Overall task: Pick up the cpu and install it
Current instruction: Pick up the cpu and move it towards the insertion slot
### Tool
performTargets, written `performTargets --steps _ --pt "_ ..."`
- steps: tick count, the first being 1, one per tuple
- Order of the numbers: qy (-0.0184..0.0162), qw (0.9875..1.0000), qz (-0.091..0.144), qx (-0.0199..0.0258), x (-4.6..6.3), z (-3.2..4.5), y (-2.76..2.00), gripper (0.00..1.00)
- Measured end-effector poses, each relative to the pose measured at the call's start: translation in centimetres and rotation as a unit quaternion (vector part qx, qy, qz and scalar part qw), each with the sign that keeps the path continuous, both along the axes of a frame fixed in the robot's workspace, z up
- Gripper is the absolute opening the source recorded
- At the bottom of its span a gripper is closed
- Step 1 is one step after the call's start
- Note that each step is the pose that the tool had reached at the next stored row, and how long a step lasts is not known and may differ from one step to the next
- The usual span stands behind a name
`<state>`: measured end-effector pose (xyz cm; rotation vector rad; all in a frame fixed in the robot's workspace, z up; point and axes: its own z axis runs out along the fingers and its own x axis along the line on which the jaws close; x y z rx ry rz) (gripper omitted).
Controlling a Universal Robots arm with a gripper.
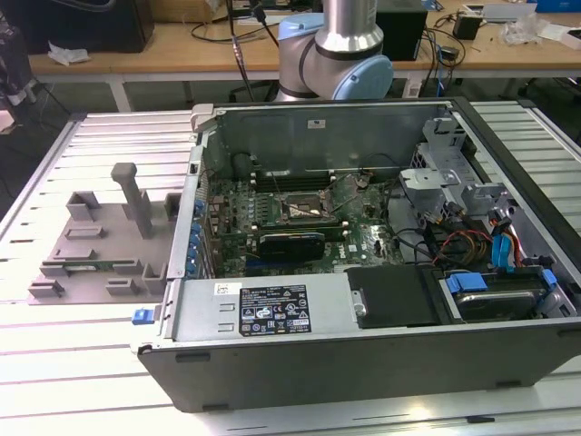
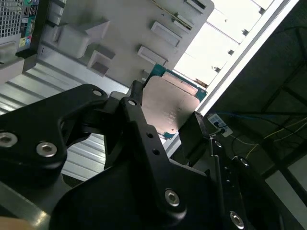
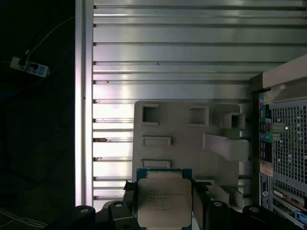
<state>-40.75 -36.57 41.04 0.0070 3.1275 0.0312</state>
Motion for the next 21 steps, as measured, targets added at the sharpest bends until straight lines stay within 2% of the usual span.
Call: performTargets --steps 3,9,21 --pt "0.0000 1.0000 0.000 0.0000 0.3 0.01 0.00 0.55" --pt "0.0000 1.0000 0.000 0.0000 1.8 0.00 0.00 0.55" --pt "0.0000 1.0000 0.000 0.0000 7.0 0.01 0.00 0.55"
